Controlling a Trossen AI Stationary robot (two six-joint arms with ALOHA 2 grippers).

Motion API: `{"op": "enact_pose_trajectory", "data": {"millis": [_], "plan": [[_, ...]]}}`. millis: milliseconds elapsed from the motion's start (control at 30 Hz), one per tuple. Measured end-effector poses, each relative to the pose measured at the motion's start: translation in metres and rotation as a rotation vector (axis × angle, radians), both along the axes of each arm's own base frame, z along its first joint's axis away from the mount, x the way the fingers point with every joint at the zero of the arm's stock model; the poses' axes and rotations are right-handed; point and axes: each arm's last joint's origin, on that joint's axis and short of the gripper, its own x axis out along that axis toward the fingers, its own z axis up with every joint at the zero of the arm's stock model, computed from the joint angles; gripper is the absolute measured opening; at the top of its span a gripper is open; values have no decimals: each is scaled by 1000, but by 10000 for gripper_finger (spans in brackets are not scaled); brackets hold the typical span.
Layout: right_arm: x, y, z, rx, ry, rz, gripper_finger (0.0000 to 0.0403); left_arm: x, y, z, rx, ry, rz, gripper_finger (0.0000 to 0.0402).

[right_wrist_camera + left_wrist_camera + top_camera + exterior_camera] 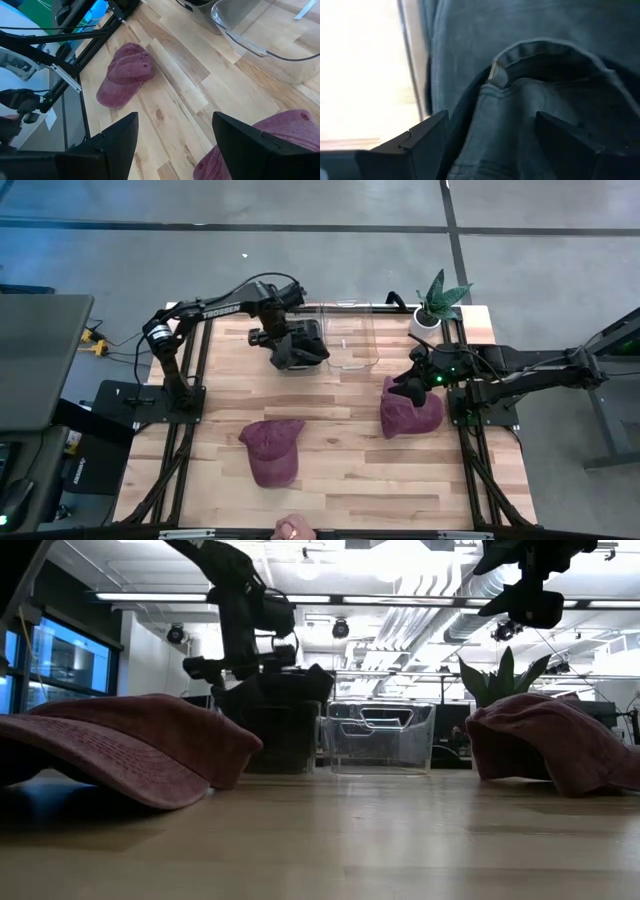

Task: Pick & Place hat
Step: Put the black cap into the left transparent bin

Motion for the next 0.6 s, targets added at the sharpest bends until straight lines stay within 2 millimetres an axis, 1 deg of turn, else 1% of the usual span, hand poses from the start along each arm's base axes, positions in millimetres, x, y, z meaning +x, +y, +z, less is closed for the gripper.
{"op": "enact_pose_trajectory", "data": {"millis": [100, 233, 367, 500, 600], "plan": [[0, 0, 0, -1, 1, 0, 250, 0, 0, 13, 45, -72, 10, 292], [0, 0, 0, -1, 1, 0, 250, -8, 5, 19, 85, -71, 42, 292], [0, 0, 0, 0, 0, 0, 250, -15, 12, 18, 96, -28, 75, 292], [0, 0, 0, 0, 0, -1, 250, -14, 11, 17, 51, -49, 61, 292], [0, 0, 0, -1, 0, 0, 250, -18, 7, 15, 18, -6, 60, 292]]}}
